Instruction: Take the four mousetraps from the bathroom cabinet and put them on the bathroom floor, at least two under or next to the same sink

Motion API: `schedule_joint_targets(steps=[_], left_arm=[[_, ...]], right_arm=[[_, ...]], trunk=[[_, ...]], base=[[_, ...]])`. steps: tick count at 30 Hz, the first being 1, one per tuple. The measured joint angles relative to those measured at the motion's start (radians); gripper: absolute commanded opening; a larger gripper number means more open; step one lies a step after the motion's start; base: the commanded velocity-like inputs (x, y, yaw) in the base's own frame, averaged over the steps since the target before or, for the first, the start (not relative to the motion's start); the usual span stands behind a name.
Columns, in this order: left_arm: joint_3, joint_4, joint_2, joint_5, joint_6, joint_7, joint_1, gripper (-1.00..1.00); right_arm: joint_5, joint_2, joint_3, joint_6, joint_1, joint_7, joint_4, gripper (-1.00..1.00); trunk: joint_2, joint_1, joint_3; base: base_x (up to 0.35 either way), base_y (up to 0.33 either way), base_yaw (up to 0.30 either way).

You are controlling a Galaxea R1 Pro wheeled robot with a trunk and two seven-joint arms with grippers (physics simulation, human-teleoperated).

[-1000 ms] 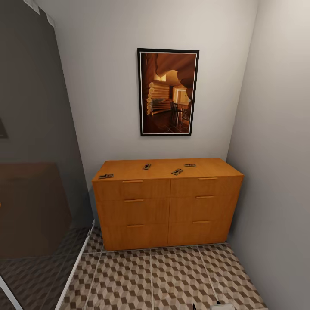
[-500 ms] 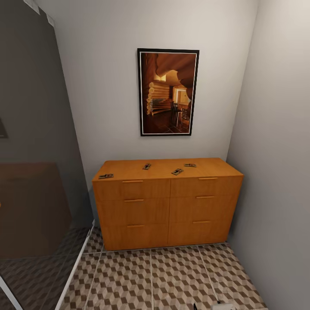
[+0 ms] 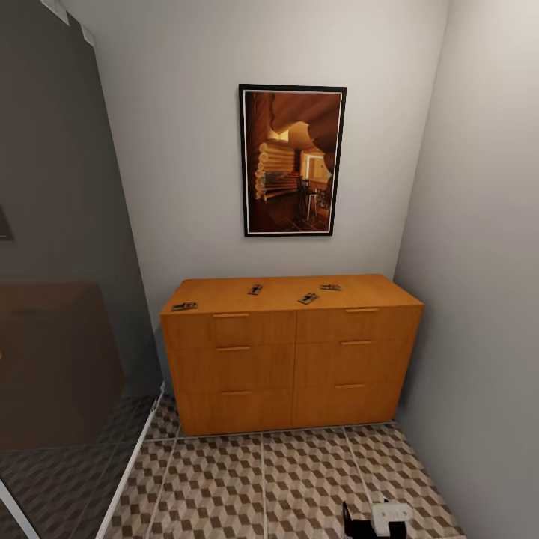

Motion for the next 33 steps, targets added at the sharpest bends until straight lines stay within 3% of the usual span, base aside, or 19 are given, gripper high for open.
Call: schedule_joint_targets(steps=[12, 33], left_arm=[[0.000, 0.007, -0.001, -0.001, 0.000, 0.000, 0.000, 1.00], [0.000, 0.007, -0.005, -0.001, 0.000, 0.000, 0.000, 1.00]], right_arm=[[0.000, 0.000, 0.001, 0.186, 0.000, -0.010, -0.202, 1.00], [-0.002, 0.000, 0.000, 0.421, 0.000, -0.013, -0.481, 1.00]], trunk=[[0.000, 0.000, 0.000], [0.000, 0.000, 0.000]], base=[[0.000, 0.000, 0.000], [0.000, 0.000, 0.000]])
